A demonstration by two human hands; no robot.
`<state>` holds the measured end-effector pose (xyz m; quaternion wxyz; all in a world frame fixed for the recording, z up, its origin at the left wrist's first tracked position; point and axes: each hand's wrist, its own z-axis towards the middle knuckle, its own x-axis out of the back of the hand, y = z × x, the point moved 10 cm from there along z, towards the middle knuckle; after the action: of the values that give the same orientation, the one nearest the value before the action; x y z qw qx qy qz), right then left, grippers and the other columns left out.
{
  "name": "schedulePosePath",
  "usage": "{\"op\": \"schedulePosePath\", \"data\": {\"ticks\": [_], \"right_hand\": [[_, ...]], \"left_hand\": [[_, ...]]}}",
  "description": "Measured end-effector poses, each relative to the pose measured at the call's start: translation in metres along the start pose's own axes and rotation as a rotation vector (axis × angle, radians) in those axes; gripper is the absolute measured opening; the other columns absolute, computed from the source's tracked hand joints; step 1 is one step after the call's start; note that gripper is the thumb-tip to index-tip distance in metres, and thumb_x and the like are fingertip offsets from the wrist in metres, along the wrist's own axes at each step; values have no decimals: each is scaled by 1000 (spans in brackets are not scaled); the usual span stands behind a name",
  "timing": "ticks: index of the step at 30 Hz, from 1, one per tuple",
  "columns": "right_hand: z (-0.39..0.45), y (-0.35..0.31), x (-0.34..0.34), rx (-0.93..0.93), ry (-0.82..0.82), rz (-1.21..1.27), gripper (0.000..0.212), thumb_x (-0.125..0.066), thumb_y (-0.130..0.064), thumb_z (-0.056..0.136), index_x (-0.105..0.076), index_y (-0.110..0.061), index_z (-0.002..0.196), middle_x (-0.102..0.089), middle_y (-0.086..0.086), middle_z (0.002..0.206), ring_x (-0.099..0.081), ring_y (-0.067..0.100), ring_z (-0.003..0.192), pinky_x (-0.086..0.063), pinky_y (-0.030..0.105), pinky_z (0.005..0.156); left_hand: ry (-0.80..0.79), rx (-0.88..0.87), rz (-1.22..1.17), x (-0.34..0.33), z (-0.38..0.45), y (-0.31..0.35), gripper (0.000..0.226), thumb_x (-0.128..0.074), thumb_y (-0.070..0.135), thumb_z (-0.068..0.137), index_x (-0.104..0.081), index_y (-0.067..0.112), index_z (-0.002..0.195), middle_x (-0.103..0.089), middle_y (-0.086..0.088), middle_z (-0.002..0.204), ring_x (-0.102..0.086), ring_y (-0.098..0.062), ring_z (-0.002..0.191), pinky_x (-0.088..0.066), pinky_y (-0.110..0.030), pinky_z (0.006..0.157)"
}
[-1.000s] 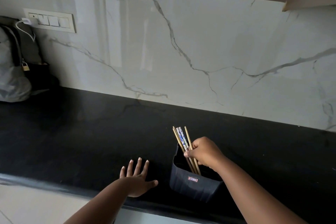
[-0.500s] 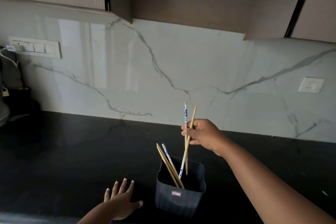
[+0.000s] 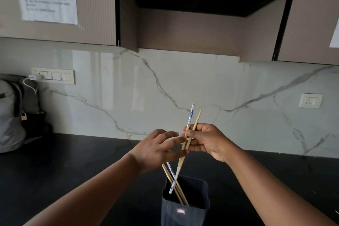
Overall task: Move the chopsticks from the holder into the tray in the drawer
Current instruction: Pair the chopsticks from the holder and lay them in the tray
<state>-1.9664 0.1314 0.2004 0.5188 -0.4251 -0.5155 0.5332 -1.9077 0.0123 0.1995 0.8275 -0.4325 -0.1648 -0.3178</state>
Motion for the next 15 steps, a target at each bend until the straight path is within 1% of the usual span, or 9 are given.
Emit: {"op": "schedulePosePath", "data": {"ticks": [2, 5, 9, 12, 15], "right_hand": [[-2, -1, -2, -2, -8, 26, 18, -66, -13, 89, -68, -7, 106, -76, 12, 94, -74, 27, 86, -60, 33, 65], [-4, 0, -3, -7, -11, 46, 21, -68, -16, 87, -69, -4, 104, -76, 12, 89, -74, 27, 82, -59, 32, 62], [-6, 7, 3, -30, 6, 82, 18, -69, -14, 87, -69, -3, 101, -76, 12, 84, -74, 26, 76, -59, 32, 60], [-8, 11, 5, -45, 23, 92, 20, -70, -15, 86, -70, -2, 101, -75, 12, 83, -73, 25, 74, -59, 34, 62], [-8, 15, 8, -65, 50, 75, 24, -71, -19, 85, -70, 0, 100, -74, 11, 80, -71, 23, 70, -59, 33, 61]], "left_hand": [[59, -78, 22, 8, 5, 6, 36, -64, 14, 91, -66, 32, 122, -66, -1, 126, -63, -22, 112, -51, -36, 86], [98, -152, 39, 14, 11, 12, 28, -65, 18, 92, -70, 33, 115, -69, 4, 121, -64, -20, 111, -50, -36, 91], [96, -231, 41, 16, 15, 17, 27, -63, 15, 94, -70, 29, 116, -69, 6, 120, -64, -19, 110, -49, -37, 94], [106, -255, 12, 20, 22, 20, 21, -59, 15, 96, -72, 24, 109, -71, 4, 116, -65, -20, 106, -49, -37, 94], [93, -279, -32, 23, 27, 24, 28, -47, 15, 100, -70, 20, 116, -70, 1, 119, -64, -21, 108, -48, -36, 95]]}}
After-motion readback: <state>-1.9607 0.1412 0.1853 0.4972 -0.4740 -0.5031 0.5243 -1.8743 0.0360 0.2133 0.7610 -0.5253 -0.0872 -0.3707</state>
